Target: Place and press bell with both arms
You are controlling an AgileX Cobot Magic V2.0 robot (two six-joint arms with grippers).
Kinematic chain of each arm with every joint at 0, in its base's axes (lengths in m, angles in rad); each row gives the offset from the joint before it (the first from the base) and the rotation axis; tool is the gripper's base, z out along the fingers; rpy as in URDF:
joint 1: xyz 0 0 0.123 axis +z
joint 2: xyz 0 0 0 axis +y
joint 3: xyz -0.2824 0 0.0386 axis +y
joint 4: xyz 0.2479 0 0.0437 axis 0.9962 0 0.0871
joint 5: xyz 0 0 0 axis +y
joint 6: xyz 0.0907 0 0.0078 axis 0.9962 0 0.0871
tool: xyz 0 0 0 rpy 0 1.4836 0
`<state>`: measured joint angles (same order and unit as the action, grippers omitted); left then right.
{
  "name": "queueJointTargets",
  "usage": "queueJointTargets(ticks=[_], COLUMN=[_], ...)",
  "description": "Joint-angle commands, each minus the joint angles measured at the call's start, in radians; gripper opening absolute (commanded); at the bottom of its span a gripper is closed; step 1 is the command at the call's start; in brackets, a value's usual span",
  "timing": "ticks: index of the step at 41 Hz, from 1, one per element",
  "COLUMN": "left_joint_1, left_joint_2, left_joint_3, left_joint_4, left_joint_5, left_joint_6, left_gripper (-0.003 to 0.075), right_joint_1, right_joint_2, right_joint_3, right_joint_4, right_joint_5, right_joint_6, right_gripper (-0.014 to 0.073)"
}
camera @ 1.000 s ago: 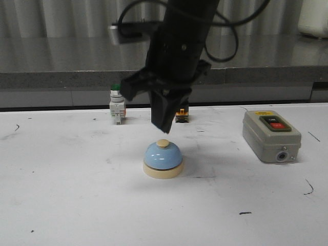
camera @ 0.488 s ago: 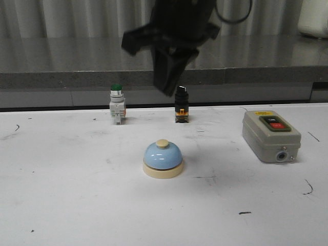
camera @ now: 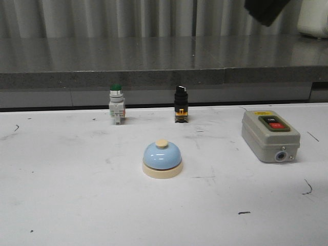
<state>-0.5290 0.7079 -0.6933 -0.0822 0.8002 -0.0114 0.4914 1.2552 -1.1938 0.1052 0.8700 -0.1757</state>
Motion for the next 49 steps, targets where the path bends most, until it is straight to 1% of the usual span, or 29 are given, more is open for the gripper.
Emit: queueJointTargets(ticks=[1,14,22,49], left_joint_1=[0.003,0.003,0.003,0.003], left_joint_2=[-0.005,-0.005,-0.005,-0.005], left_joint_3=[-0.029,-0.029,-0.029,-0.029], left_joint_4=[-0.011,-0.011,-0.011,-0.011], left_joint_5=[-0.061,-0.061,-0.061,-0.061], left_joint_6=[-0.001,-0.001,-0.001,-0.001], left_gripper=[0.0586,0.0586,0.0586,0.0586], right_joint_1=[-0.011,-0.011,-0.011,-0.011], right_joint_2=[-0.118,-0.381,-0.463,-0.479], right_joint_3=[0.045,0.247,0.289,0.289], right_joint_4=[-0.003,0.019,0.02,0.02], right_joint_5=[-0.059,-0.066,-0.065,-0.066], right_joint_6=[-0.011,-0.009,-0.001,-0.001], right_gripper=[-0.0052,-0.0052,-0.0052,-0.0052])
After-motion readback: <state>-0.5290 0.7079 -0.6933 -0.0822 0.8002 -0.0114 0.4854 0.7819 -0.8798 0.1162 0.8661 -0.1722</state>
